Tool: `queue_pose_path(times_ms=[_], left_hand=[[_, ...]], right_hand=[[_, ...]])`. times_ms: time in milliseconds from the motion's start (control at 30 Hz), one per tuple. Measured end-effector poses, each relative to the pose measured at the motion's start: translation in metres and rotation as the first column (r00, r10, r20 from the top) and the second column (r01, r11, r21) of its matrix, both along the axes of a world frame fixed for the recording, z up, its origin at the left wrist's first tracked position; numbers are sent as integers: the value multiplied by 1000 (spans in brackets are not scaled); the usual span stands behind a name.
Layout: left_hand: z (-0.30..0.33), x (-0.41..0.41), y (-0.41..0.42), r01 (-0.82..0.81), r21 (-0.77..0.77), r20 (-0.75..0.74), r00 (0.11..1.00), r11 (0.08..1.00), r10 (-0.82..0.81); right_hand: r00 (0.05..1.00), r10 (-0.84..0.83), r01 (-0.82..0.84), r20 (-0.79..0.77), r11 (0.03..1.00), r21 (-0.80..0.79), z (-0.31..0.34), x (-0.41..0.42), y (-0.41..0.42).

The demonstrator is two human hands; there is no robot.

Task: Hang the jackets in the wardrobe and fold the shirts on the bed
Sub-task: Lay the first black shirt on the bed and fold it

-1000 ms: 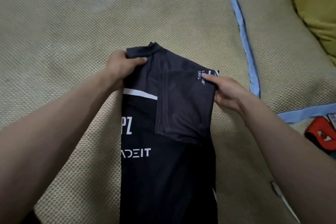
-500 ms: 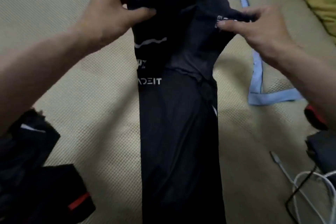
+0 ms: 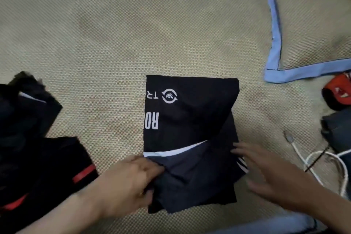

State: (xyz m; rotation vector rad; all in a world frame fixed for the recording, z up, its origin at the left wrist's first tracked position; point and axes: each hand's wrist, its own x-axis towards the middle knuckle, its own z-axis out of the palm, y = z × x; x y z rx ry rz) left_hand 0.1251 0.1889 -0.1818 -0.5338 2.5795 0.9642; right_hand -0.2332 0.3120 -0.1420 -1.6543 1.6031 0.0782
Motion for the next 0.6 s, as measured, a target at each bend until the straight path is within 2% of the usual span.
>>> queue_pose_path(times_ms=[100,167,200,267,333,400,467,533,600], left_hand=[[14,-41,-59,-251,-64,-122,963,966,242],[7,-74,-111,-421,-182,-142,905,888,400],[3,-90,-136,-463,-233,-92,886,855,454],[-8,-117,-174,-427,-221,89,886,877,454],[-17,-136,-191,-340,-96,234,906,936,353],[-18,-140,-193,-308,-14,242,922,951,302],[-5,-135,-194,-350,6,159,925,937,345],[23,-122,-187,-382,60,52,924,922,380],[55,-101,-162,-338,87,-58,937,937,343]], right_hand=[[965,-259,259,28,940,-222,9,2,-66],[944,-325,299,-54,914,-275,3,-3,-119],[950,-296,265,-103,935,-237,-3,-5,-146],[964,-208,202,-168,978,-54,-22,-11,-188],[955,-158,197,-252,971,137,-38,-10,-211],[958,-136,195,-253,955,225,-43,-9,-218],[970,-161,197,-183,960,199,-30,-11,-214],[974,-201,210,-105,974,82,-3,-15,-200],[980,-197,196,-32,979,-48,28,-14,-166]])
